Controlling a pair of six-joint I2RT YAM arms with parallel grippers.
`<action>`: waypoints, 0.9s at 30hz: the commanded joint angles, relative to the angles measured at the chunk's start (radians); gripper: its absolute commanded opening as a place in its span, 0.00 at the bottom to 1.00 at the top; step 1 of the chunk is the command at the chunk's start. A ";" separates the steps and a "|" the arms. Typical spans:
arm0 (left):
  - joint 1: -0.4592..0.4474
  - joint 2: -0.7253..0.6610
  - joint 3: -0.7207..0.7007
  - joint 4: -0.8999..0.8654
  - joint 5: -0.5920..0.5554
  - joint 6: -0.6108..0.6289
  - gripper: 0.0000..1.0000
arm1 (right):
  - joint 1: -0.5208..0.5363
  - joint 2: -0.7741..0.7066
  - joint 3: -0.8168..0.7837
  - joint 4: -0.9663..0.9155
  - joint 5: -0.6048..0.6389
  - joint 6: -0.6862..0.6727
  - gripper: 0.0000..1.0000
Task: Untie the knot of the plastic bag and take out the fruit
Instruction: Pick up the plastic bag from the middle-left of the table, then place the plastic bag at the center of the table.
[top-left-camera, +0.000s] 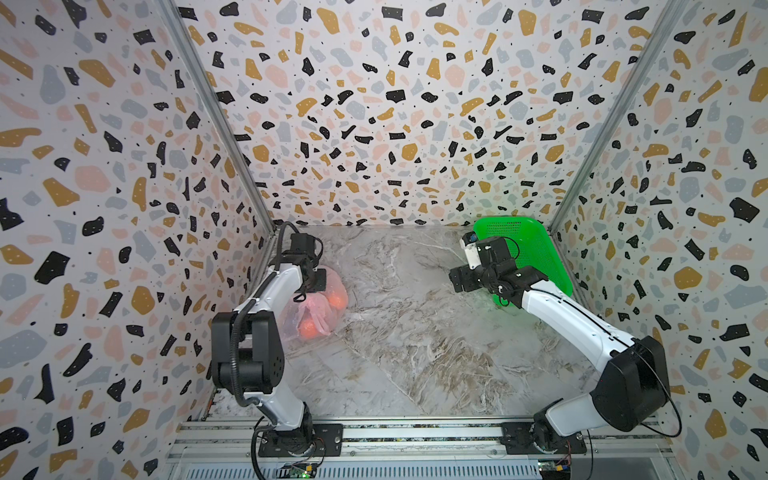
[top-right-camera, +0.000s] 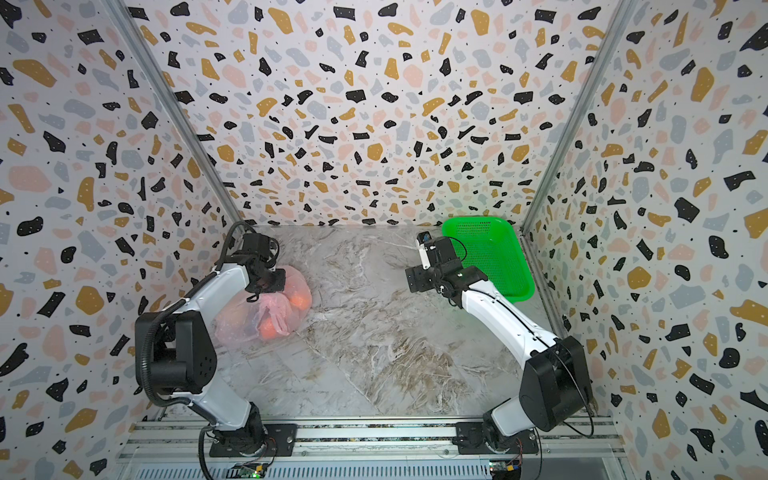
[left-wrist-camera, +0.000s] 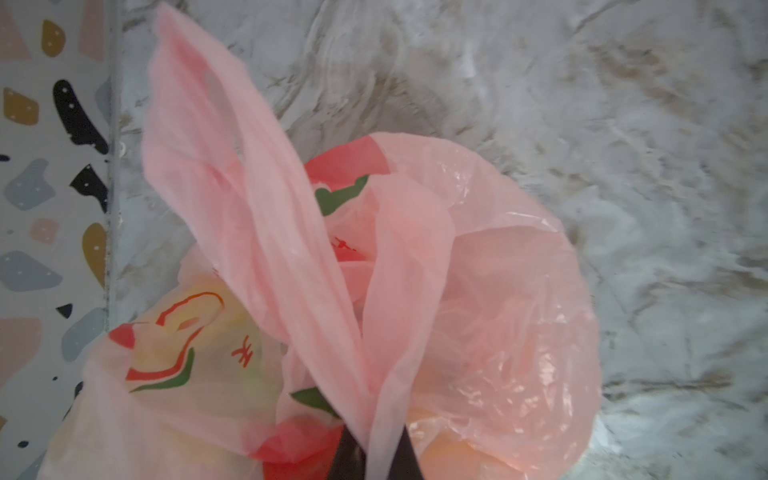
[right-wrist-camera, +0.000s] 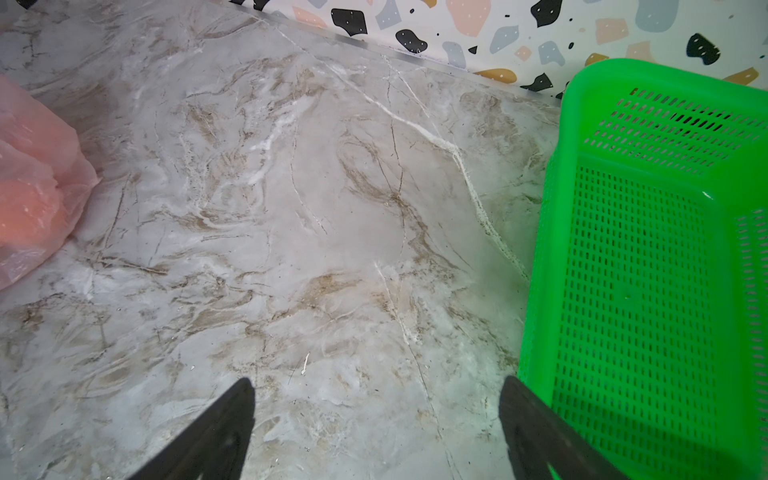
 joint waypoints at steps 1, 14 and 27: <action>-0.114 -0.060 -0.024 0.056 0.074 -0.027 0.00 | -0.008 -0.042 -0.010 0.012 0.009 0.016 0.93; -0.579 0.019 0.042 0.156 0.121 -0.213 0.00 | -0.072 -0.143 -0.076 -0.010 -0.030 0.042 0.93; -0.714 -0.096 0.085 0.216 0.000 -0.269 0.78 | -0.107 -0.226 -0.170 0.009 -0.166 0.023 0.96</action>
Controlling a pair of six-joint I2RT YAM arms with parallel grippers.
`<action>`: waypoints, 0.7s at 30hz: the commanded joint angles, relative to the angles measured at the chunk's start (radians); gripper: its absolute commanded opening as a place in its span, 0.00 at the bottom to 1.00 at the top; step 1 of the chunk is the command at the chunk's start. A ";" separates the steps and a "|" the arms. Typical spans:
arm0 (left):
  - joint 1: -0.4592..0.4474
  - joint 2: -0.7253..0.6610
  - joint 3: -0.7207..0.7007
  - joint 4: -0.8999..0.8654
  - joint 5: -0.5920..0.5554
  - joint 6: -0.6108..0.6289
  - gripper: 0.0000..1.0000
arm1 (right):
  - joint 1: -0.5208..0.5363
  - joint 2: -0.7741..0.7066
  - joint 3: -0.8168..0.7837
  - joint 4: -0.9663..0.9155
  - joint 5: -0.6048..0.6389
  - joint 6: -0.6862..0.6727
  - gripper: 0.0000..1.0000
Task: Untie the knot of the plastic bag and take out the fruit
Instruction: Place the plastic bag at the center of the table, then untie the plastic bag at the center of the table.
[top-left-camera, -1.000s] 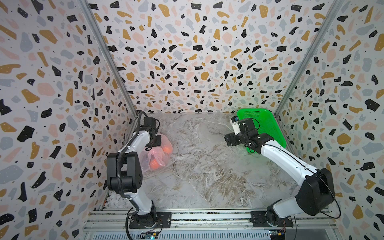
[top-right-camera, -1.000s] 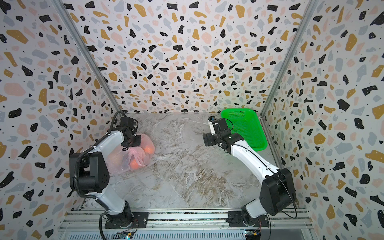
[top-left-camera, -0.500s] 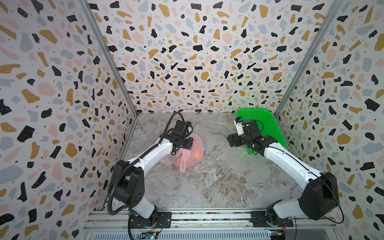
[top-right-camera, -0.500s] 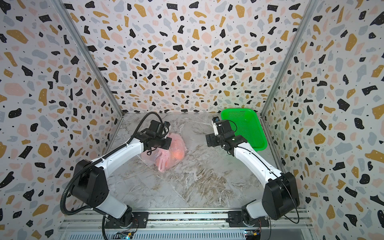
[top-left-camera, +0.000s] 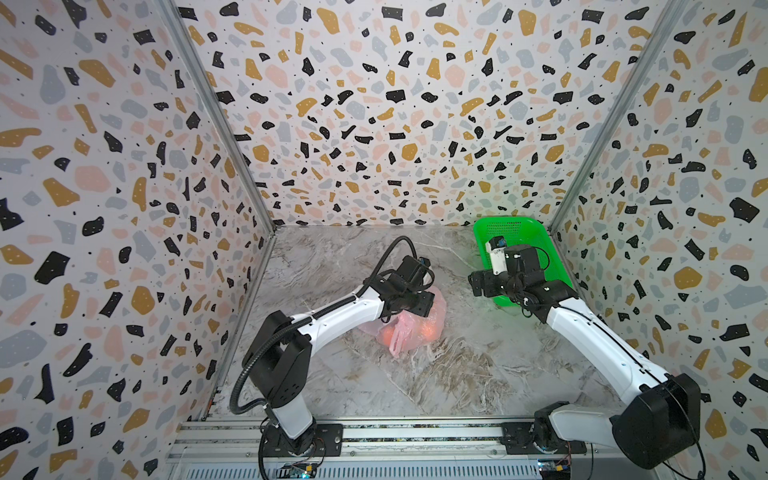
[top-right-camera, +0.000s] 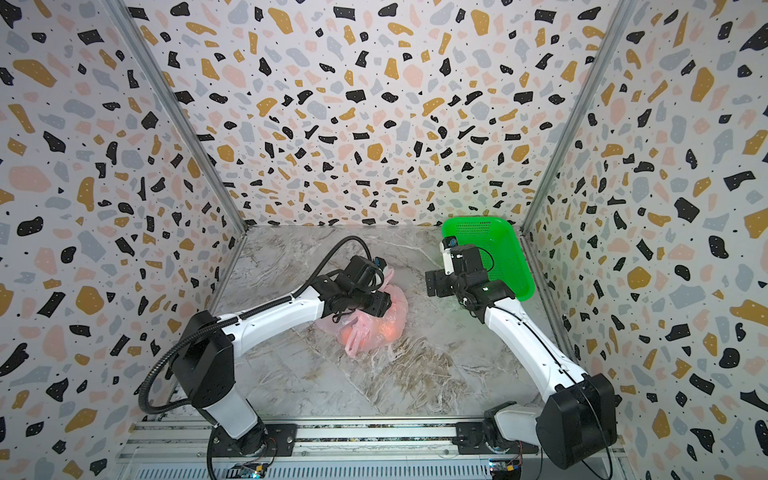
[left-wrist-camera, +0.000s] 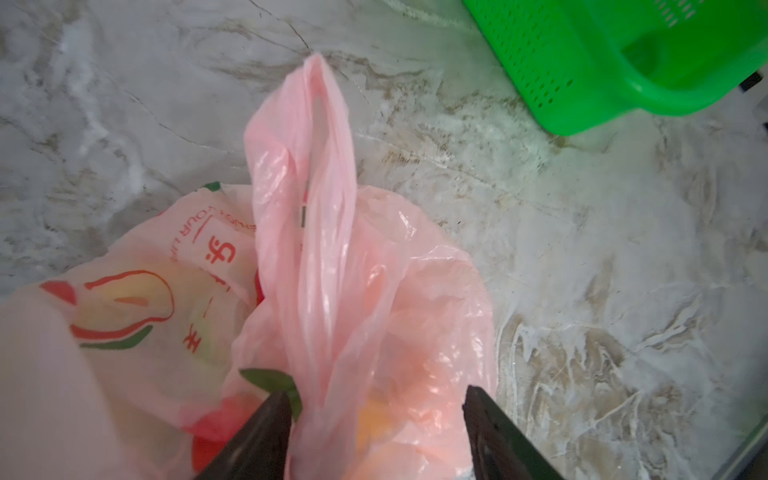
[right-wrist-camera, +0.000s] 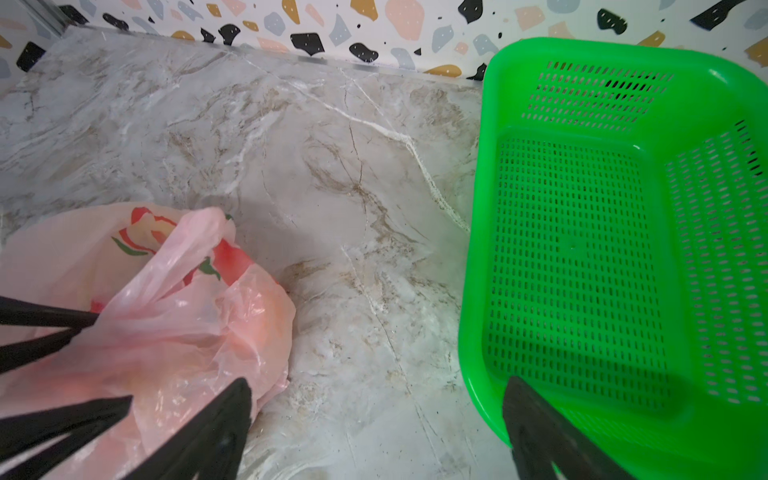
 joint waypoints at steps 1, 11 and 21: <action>0.007 -0.135 0.039 0.023 -0.114 -0.003 0.81 | 0.000 -0.030 -0.024 0.026 -0.131 -0.021 0.96; 0.167 -0.339 -0.163 -0.024 -0.240 0.054 0.81 | 0.171 0.005 -0.094 0.197 -0.342 -0.150 0.95; 0.181 -0.295 -0.245 0.035 -0.158 0.125 0.80 | 0.256 0.194 -0.077 0.252 -0.265 -0.269 0.91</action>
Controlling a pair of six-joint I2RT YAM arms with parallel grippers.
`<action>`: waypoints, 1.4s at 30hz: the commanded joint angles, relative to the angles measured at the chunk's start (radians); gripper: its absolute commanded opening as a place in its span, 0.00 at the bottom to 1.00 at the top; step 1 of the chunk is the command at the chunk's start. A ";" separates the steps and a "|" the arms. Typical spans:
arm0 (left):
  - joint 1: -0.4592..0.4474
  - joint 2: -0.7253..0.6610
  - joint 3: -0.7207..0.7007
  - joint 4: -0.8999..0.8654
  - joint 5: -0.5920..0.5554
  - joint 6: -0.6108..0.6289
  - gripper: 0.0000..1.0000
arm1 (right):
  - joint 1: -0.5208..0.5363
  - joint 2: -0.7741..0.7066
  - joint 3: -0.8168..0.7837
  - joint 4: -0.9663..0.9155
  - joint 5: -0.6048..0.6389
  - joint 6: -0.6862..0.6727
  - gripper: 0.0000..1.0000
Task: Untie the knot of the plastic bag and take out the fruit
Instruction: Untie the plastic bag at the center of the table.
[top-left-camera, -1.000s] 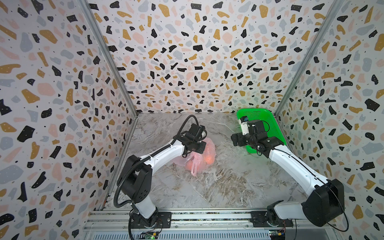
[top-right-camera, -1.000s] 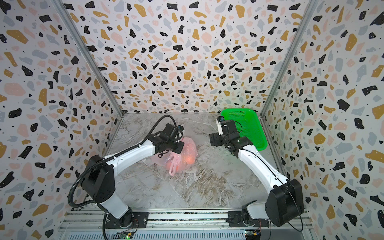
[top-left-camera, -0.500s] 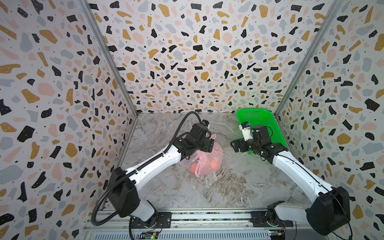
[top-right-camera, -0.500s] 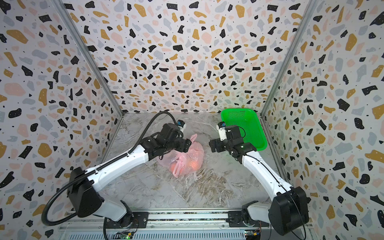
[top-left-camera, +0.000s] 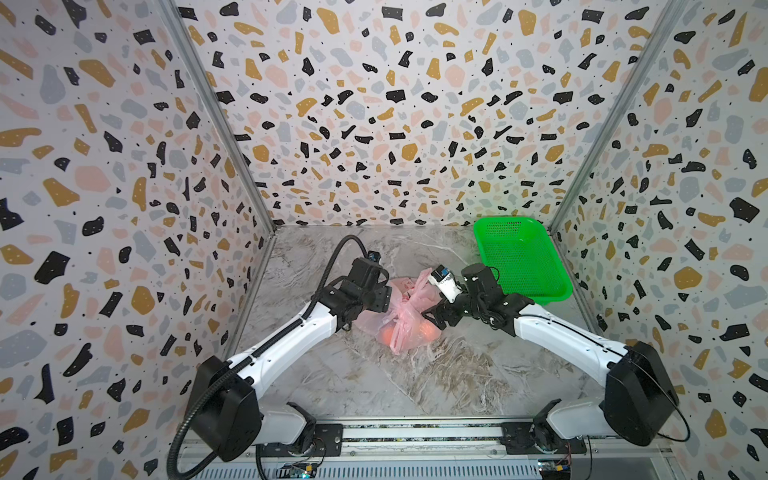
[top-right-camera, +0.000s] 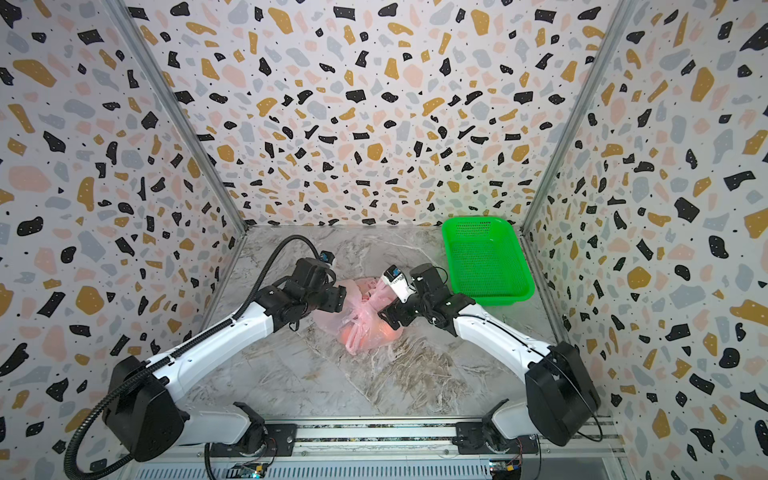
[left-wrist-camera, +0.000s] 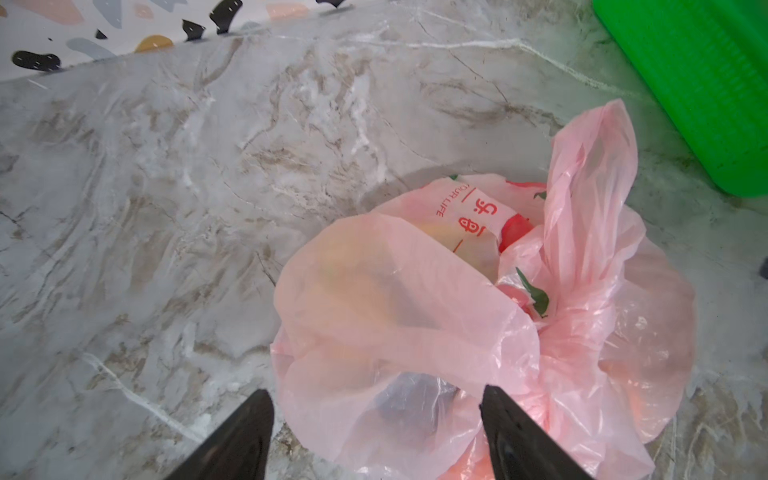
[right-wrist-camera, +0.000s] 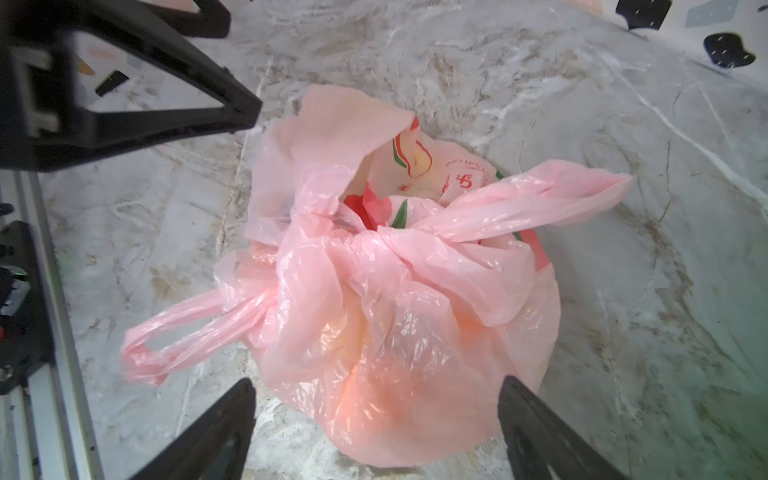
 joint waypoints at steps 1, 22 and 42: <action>-0.002 0.010 0.010 0.039 0.020 0.063 0.81 | 0.004 0.047 0.024 0.035 0.030 -0.068 0.90; -0.004 -0.003 0.012 -0.033 0.078 0.207 1.00 | 0.018 0.121 0.011 0.127 0.094 -0.137 0.00; -0.026 -0.052 -0.179 0.338 0.161 0.614 0.97 | 0.004 0.014 -0.033 0.028 0.196 -0.186 0.00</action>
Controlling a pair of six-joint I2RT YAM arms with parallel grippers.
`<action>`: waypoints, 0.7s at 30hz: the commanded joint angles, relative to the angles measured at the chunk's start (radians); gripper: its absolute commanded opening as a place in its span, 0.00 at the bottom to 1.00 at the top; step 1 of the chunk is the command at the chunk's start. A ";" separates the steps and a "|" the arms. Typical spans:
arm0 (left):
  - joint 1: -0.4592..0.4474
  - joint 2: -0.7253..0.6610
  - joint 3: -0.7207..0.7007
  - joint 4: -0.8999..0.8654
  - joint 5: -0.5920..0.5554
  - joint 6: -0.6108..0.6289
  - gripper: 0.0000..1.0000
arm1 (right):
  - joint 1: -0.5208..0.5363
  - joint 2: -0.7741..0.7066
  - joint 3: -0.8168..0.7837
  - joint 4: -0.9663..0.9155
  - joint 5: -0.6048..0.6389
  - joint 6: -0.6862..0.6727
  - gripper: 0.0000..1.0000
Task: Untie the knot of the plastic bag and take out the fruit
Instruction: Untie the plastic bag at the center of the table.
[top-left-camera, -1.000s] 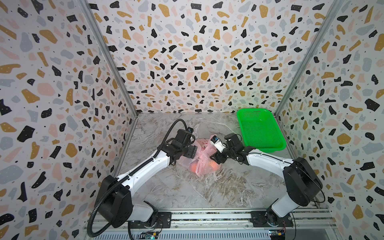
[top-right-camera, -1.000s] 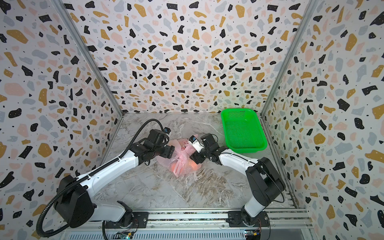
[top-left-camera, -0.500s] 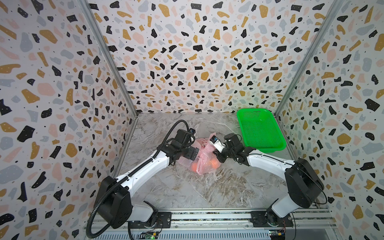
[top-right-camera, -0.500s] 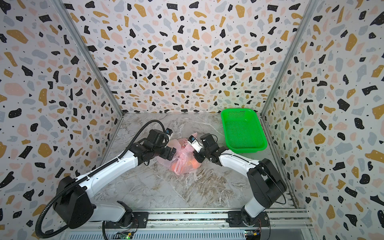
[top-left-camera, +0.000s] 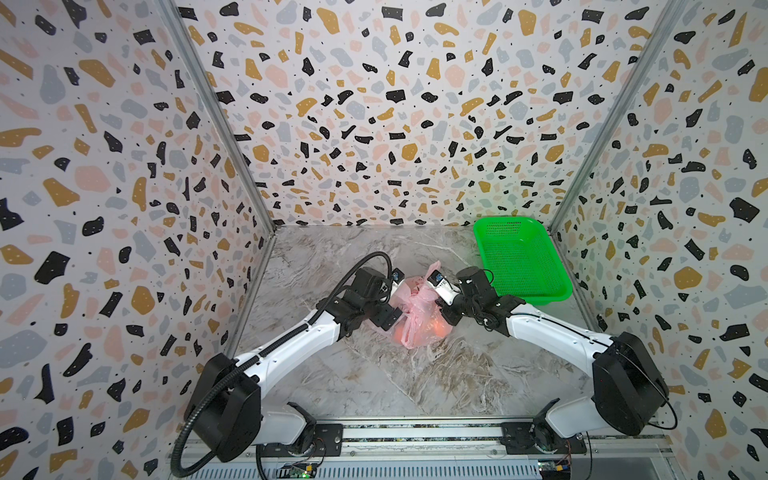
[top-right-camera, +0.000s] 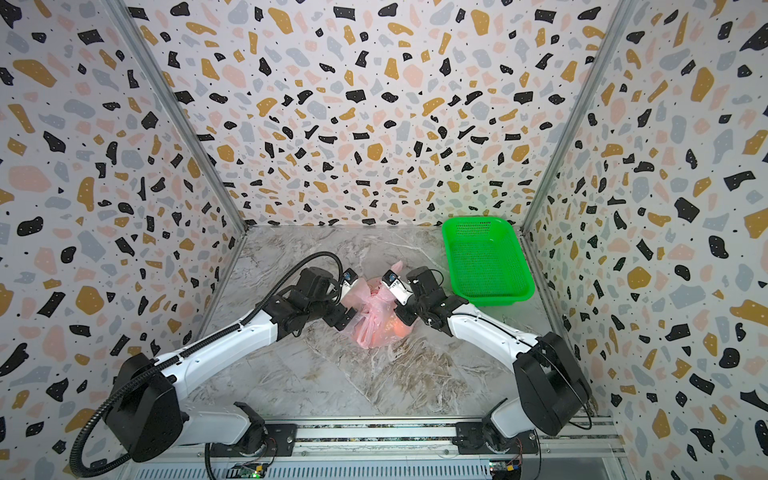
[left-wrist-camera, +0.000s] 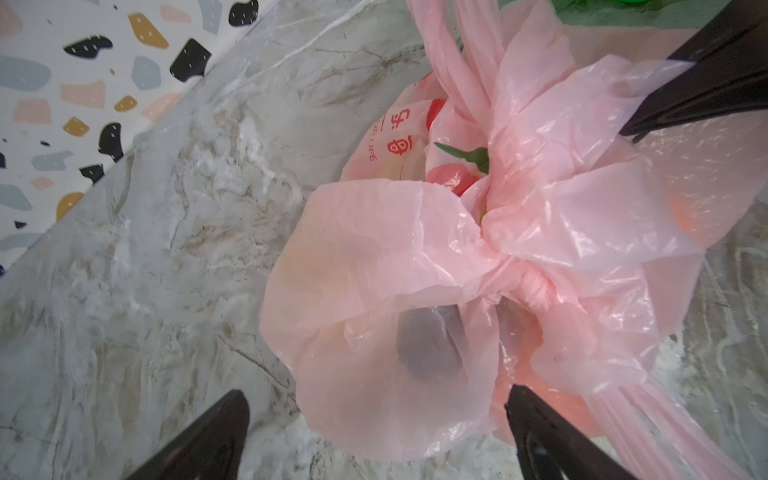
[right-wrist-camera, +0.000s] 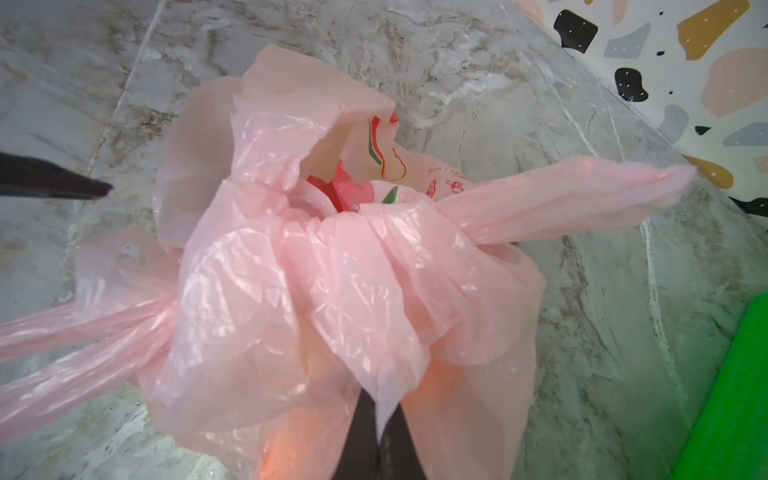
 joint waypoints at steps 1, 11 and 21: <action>0.008 -0.029 -0.048 0.176 0.030 0.133 0.96 | -0.007 -0.009 -0.005 -0.019 0.013 -0.011 0.00; 0.025 0.064 -0.030 0.296 0.174 0.159 0.93 | -0.020 -0.021 -0.021 0.005 -0.007 -0.003 0.00; 0.025 0.169 0.021 0.313 0.244 0.195 0.86 | -0.029 -0.032 -0.025 0.017 -0.005 0.000 0.00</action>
